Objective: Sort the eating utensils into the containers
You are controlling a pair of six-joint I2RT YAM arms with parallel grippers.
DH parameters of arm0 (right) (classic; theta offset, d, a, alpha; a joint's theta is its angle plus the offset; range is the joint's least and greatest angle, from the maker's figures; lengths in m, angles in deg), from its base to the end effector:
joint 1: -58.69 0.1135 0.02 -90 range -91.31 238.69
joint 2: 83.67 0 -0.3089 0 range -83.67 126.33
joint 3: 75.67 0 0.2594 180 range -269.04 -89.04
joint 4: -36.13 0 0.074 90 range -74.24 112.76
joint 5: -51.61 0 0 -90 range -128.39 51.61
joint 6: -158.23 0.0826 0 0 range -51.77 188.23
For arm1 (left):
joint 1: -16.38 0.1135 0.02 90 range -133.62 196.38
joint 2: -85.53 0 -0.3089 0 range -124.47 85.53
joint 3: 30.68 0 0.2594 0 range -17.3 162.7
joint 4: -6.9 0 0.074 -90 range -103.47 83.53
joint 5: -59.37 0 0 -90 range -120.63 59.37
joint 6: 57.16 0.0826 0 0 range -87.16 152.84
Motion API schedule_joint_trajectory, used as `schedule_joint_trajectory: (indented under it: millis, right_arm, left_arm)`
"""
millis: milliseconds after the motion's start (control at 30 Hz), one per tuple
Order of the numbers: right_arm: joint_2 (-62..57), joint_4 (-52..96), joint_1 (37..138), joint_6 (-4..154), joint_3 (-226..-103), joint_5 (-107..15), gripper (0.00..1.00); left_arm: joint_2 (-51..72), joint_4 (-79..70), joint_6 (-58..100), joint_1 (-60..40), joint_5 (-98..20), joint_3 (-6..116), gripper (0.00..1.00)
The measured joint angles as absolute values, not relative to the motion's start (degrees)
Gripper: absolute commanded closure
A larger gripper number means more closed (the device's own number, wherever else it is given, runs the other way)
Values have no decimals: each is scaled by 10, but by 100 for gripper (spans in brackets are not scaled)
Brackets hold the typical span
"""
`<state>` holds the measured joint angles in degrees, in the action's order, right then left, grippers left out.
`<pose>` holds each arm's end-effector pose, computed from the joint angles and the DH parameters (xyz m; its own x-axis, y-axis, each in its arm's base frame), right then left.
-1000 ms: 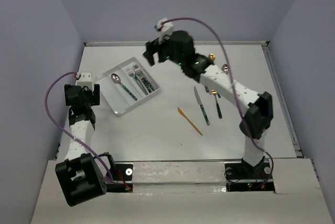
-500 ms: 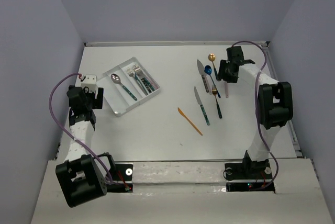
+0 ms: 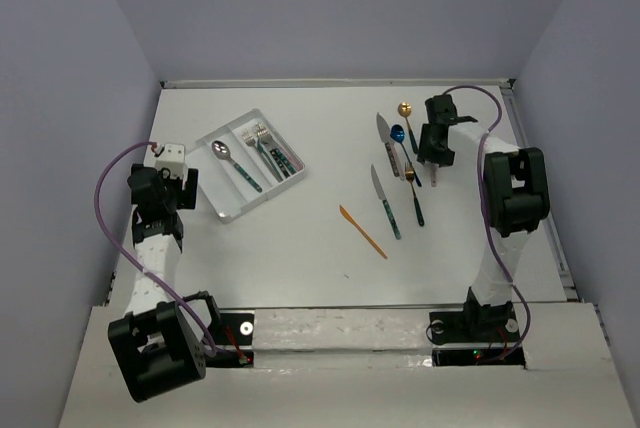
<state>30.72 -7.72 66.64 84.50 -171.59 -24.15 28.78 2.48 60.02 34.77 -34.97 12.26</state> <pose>0.4635 0.0442 0.1762 -0.8478 0.1558 -0.5070 0.2257 0.9710 -0.0790 0.2402 0.0733 0.2610 -0.3766 0.3548 -0.8557 -0.0836 0.9070 0.4128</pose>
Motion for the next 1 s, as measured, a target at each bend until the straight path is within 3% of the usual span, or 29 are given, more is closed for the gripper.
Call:
schedule_joint_trajectory:
  millis: [67, 100, 233, 333, 600, 767, 1000]
  right_arm:
    - [308, -77, 662, 844, -1716, -240, 56]
    - [310, -77, 661, 844, -1716, -244, 65]
    - [323, -75, 649, 845, -1717, -260, 77]
    - [323, -72, 646, 842, -1717, -261, 99]
    - [317, -65, 647, 834, -1709, -233, 100]
    - [240, -46, 661, 813, -1646, -179, 100]
    - [72, 105, 822, 761, -1632, -129, 100]
  left_arm:
    - [288, 24, 600, 348, -350, 123, 1]
    - [288, 25, 600, 348, -350, 123, 1]
    - [288, 25, 601, 348, -350, 122, 1]
    - [290, 25, 603, 348, -349, 122, 1]
    - [302, 12, 608, 348, -351, 123, 1]
    - [306, -53, 610, 348, -386, 161, 3]
    - [307, -134, 591, 348, -524, 299, 4]
